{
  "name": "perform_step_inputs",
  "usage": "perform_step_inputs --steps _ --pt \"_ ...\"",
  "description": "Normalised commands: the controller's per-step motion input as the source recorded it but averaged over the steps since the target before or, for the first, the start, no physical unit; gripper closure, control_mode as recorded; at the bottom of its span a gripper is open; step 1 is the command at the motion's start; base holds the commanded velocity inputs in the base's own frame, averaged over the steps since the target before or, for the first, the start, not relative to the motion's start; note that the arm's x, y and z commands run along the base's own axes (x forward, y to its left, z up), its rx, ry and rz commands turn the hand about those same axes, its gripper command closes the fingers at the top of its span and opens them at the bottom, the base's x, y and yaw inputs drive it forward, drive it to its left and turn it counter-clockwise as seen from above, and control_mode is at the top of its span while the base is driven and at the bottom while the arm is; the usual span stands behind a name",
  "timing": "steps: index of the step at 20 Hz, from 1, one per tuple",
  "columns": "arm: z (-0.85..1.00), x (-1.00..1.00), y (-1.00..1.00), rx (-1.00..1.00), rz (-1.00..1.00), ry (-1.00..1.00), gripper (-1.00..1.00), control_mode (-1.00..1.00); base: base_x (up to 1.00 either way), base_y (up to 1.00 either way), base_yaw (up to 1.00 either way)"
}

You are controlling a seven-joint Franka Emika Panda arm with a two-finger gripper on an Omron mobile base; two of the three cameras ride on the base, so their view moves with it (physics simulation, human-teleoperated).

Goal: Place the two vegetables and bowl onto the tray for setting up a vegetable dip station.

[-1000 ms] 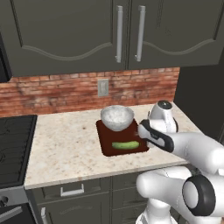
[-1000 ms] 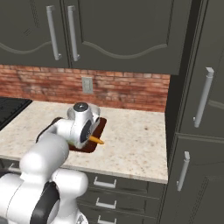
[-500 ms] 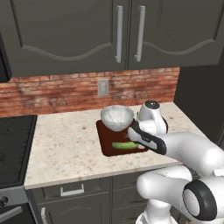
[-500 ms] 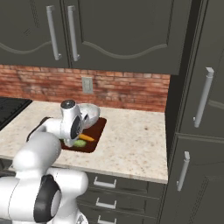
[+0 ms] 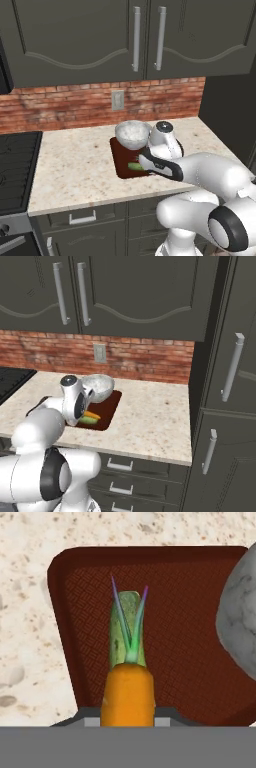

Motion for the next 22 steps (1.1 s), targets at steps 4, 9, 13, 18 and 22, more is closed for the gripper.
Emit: perform_step_inputs --steps 4,9,13,18,22 --pt "-0.23 0.15 0.17 0.00 0.00 0.00 1.00 -1.00 0.00 0.00 0.00" --pt "-0.15 0.12 0.13 0.00 0.04 0.00 1.00 -1.00 0.00 0.00 0.00" --pt "-0.10 0.05 0.12 0.00 0.06 0.00 1.00 -1.00 0.00 0.00 0.00" --pt "-0.14 0.03 0.15 0.03 0.07 0.00 -1.00 -1.00 0.00 0.00 0.00" --pt "-0.12 0.05 0.11 0.03 0.08 0.00 -1.00 -1.00 0.00 0.00 0.00"
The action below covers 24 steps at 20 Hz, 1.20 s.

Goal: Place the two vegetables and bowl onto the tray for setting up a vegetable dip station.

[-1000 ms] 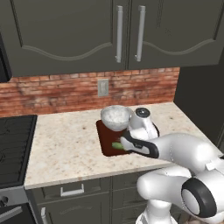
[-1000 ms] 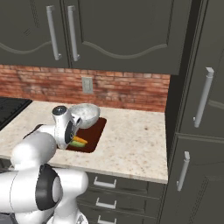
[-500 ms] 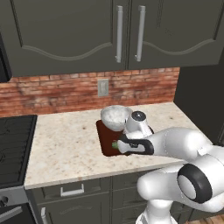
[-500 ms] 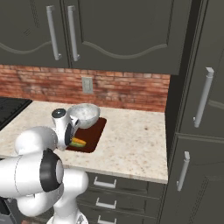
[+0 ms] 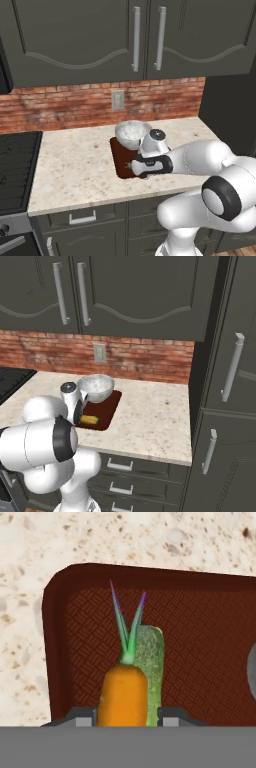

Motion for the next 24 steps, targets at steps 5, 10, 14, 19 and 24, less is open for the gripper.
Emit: perform_step_inputs --steps 5,10,14,19,24 --pt "-0.13 0.08 0.08 0.02 0.07 0.00 -1.00 -1.00 0.00 0.00 0.00" --pt "-0.05 0.04 0.07 0.00 0.06 0.00 -1.00 -1.00 0.00 0.00 0.00" --pt "0.16 -0.01 0.17 0.00 0.03 0.11 -1.00 -1.00 0.00 0.00 0.00" --pt "0.42 -0.04 0.25 0.00 0.01 0.19 -1.00 -1.00 0.00 0.00 0.00" --pt "0.28 -0.12 0.27 0.00 0.01 0.23 -1.00 -1.00 0.00 0.00 0.00"
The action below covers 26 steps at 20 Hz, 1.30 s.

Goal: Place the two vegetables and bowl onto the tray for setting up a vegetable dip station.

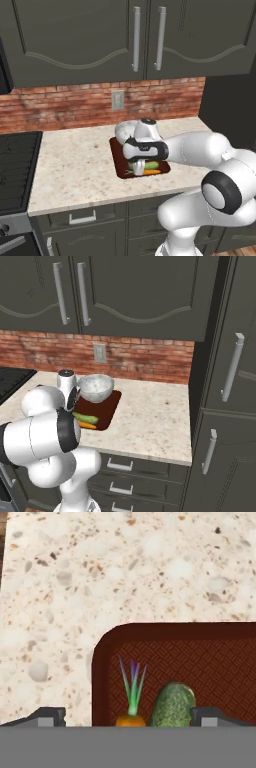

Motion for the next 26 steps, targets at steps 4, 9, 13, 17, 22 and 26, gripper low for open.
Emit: perform_step_inputs --steps 4,9,13,17,22,26 --pt "0.01 -0.30 0.30 0.00 0.00 0.26 -1.00 -1.00 0.00 0.00 0.00" --pt "-0.06 -0.48 0.29 0.00 0.00 0.16 -1.00 -1.00 0.00 0.00 0.00" --pt "0.00 -0.55 0.26 0.00 -0.02 0.04 -1.00 -1.00 0.00 0.00 0.00" --pt "0.00 -0.56 0.28 0.00 -0.03 0.00 -1.00 -1.00 0.00 0.00 0.00" --pt "0.11 -0.57 0.26 0.00 -0.04 0.00 -1.00 -1.00 0.00 0.00 0.00" --pt "0.21 -0.57 0.27 -0.01 -0.04 0.00 -1.00 -1.00 0.00 0.00 0.00"
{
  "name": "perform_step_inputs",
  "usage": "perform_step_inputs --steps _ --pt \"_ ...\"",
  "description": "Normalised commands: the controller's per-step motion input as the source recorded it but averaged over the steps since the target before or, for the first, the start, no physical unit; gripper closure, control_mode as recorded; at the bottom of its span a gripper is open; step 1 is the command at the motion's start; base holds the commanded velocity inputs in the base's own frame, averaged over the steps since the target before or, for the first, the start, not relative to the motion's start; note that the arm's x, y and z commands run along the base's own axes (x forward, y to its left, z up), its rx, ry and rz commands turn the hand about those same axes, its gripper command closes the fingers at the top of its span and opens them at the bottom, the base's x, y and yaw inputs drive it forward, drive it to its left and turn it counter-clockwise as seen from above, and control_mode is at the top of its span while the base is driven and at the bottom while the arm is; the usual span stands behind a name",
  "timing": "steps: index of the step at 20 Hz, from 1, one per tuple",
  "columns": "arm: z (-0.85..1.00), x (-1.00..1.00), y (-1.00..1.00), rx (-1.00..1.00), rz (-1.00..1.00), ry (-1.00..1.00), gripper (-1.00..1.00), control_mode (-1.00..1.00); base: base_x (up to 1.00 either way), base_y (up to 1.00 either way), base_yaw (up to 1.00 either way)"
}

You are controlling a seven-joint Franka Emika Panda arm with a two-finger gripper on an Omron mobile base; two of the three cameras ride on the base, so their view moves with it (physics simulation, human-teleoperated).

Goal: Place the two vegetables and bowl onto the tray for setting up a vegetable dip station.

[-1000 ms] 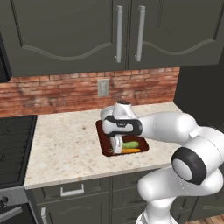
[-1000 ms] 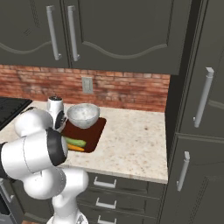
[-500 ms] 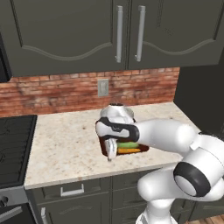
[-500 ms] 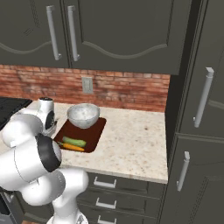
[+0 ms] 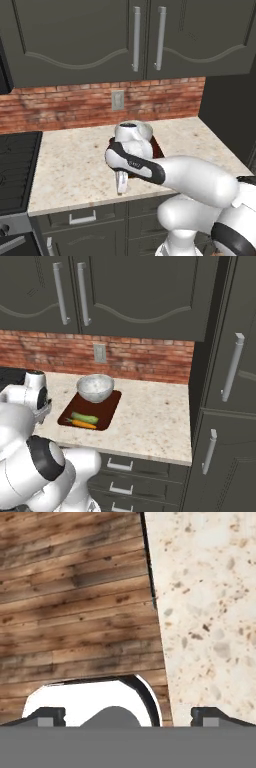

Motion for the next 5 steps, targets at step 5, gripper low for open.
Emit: perform_step_inputs --steps 5 --pt "0.11 -0.55 0.05 0.00 -0.03 -0.04 -1.00 -1.00 0.00 0.00 0.00"
